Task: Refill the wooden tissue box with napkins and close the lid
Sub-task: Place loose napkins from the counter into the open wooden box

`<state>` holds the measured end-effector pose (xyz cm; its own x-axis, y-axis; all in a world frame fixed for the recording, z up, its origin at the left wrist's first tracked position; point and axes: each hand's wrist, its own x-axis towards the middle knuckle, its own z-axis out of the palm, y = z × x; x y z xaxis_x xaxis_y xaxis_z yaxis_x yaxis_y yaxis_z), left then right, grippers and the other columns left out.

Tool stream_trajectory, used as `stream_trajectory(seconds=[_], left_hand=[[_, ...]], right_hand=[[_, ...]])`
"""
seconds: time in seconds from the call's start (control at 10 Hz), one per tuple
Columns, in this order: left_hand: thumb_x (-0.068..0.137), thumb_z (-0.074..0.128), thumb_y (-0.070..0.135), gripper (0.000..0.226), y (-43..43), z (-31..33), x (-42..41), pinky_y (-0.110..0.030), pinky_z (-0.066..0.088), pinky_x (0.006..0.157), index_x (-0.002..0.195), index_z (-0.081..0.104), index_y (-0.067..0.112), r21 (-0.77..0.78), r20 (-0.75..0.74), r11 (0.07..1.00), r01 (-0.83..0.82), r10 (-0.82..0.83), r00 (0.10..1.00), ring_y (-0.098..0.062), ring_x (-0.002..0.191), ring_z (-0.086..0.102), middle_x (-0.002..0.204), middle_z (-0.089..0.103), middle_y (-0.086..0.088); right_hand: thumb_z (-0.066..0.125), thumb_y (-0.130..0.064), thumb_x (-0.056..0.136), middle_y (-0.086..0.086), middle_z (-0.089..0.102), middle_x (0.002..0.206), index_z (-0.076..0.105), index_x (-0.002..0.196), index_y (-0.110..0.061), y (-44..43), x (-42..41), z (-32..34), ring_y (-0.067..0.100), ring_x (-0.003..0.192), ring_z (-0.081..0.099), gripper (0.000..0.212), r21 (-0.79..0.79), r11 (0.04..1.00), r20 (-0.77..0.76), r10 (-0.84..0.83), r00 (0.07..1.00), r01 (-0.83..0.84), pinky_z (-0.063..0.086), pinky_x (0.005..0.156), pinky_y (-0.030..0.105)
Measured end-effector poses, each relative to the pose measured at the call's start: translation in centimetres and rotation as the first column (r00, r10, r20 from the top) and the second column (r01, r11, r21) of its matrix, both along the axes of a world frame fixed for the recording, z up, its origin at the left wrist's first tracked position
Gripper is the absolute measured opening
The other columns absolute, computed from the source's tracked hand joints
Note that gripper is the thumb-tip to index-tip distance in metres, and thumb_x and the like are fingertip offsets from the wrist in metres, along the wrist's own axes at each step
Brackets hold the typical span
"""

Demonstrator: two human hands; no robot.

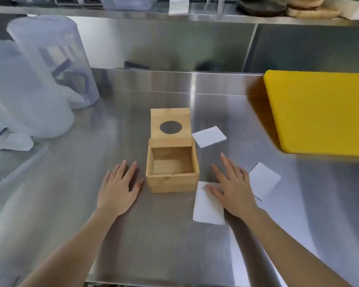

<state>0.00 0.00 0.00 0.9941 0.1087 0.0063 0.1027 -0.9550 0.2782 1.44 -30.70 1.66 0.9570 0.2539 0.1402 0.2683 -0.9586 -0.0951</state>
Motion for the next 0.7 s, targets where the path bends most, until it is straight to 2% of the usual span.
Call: stream_trajectory(seconds=[0.1, 0.2, 0.3, 0.4, 0.5, 0.6, 0.7], left_hand=[[0.094, 0.031, 0.049, 0.055, 0.2, -0.1, 0.3, -0.039, 0.008, 0.117, 0.145, 0.022, 0.030, 0.036, -0.015, 0.999, 0.003, -0.003, 1.000, -0.022, 0.144, 0.011, 0.156, 0.019, -0.004], [0.094, 0.029, 0.050, 0.055, 0.1, -0.2, 0.3, -0.038, 0.006, 0.118, 0.145, 0.021, 0.030, 0.034, -0.029, 0.999, 0.015, -0.014, 0.999, -0.021, 0.144, 0.008, 0.157, 0.016, -0.003], [0.094, 0.029, 0.049, 0.055, 0.2, -0.1, 0.3, -0.038, 0.006, 0.117, 0.145, 0.022, 0.029, 0.042, -0.025, 0.999, 0.014, -0.013, 1.000, -0.020, 0.144, 0.009, 0.157, 0.016, -0.003], [0.094, 0.030, 0.049, 0.055, 0.0, 0.0, 0.2, -0.038, 0.007, 0.117, 0.145, 0.024, 0.029, 0.043, -0.016, 0.999, 0.010, -0.009, 1.000, -0.020, 0.144, 0.010, 0.156, 0.018, -0.003], [0.094, 0.029, 0.049, 0.055, 0.0, 0.0, 0.1, -0.038, 0.007, 0.117, 0.144, 0.024, 0.029, 0.048, -0.013, 0.999, 0.010, -0.009, 1.000, -0.020, 0.144, 0.010, 0.156, 0.018, -0.003], [0.094, 0.029, 0.050, 0.055, 0.0, 0.1, 0.1, -0.038, 0.007, 0.117, 0.145, 0.024, 0.029, 0.049, -0.019, 0.999, 0.010, -0.009, 1.000, -0.020, 0.144, 0.009, 0.157, 0.018, -0.002], [0.094, 0.029, 0.050, 0.055, 0.1, 0.0, 0.1, -0.038, 0.007, 0.117, 0.144, 0.025, 0.029, 0.050, -0.013, 0.999, 0.009, -0.008, 1.000, -0.020, 0.144, 0.010, 0.156, 0.018, -0.002]], right_hand=[[0.025, -0.059, 0.088, 0.014, 0.056, 0.133, 0.066, 0.104, -0.016, -0.1, -0.3, -0.6, 0.031, 0.121, 0.054, 0.061, 0.028, 0.999, -0.048, 0.038, 0.998, -0.036, 0.025, 0.097, 0.038], [0.044, -0.048, 0.083, 0.012, 0.060, 0.125, 0.067, 0.096, -0.011, 0.3, -0.2, -0.5, 0.031, 0.118, 0.055, 0.045, 0.104, 0.994, -0.106, 0.028, 0.994, -0.017, 0.023, 0.091, 0.035], [0.059, -0.037, 0.085, 0.004, 0.051, 0.129, 0.062, 0.100, -0.011, 0.5, 0.1, 0.0, 0.024, 0.125, 0.041, 0.030, 0.162, 0.987, -0.140, 0.013, 0.990, 0.010, 0.019, 0.093, 0.034], [0.059, -0.040, 0.084, -0.002, 0.046, 0.113, 0.052, 0.087, -0.019, 0.7, 0.6, 0.7, 0.021, 0.114, 0.038, 0.022, 0.185, 0.980, -0.276, -0.019, 0.961, 0.073, 0.018, 0.085, 0.031], [0.059, -0.040, 0.083, -0.003, 0.041, 0.098, 0.040, 0.067, -0.026, 0.7, 1.0, 1.4, 0.017, 0.099, 0.034, 0.028, 0.183, 0.976, -0.435, -0.024, 0.900, 0.114, 0.020, 0.083, 0.031], [0.056, -0.038, 0.086, -0.002, 0.043, 0.090, 0.034, 0.059, -0.027, 0.6, 0.9, 2.1, 0.016, 0.092, 0.033, 0.036, 0.135, 0.982, -0.465, -0.053, 0.884, 0.130, 0.020, 0.081, 0.032], [0.048, -0.039, 0.089, -0.003, 0.040, 0.077, 0.041, 0.061, -0.020, 0.2, 0.5, 2.4, 0.018, 0.088, 0.035, 0.034, 0.009, 0.989, -0.421, -0.131, 0.898, 0.148, 0.020, 0.079, 0.034]])
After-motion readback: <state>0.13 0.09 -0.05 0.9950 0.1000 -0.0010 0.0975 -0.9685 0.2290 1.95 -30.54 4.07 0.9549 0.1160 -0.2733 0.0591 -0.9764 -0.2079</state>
